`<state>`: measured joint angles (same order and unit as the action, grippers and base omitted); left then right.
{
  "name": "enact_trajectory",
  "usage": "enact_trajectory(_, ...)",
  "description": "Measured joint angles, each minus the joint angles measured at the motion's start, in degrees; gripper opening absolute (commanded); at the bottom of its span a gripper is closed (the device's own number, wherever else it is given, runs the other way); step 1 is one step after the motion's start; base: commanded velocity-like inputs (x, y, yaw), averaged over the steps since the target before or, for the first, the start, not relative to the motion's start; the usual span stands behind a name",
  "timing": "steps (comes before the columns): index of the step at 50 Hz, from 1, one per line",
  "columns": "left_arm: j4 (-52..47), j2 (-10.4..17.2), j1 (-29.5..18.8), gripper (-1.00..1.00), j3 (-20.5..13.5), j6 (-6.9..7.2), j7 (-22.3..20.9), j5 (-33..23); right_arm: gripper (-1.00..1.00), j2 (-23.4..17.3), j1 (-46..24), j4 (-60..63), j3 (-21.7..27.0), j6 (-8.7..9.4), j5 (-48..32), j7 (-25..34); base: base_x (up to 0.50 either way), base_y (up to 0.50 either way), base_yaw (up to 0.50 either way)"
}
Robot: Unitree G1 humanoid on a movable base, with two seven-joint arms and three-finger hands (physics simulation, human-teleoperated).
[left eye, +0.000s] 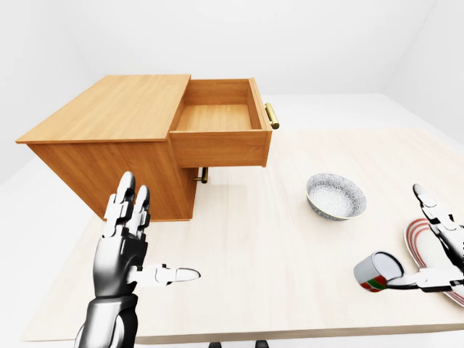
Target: Put the ketchup in the top drawer of the cabinet.
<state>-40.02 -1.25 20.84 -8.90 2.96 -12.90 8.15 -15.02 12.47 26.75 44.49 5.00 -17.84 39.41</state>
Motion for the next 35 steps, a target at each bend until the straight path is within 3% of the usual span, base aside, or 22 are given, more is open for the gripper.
enact_trajectory(35, 1.0, 0.1, -0.1, 1.00, 0.8, -0.81, 0.6, -0.8, 1.00, -2.0, 1.1, -13.7, -2.4, 0.00, -1.1, -2.0, 0.00, 0.00, 0.00)
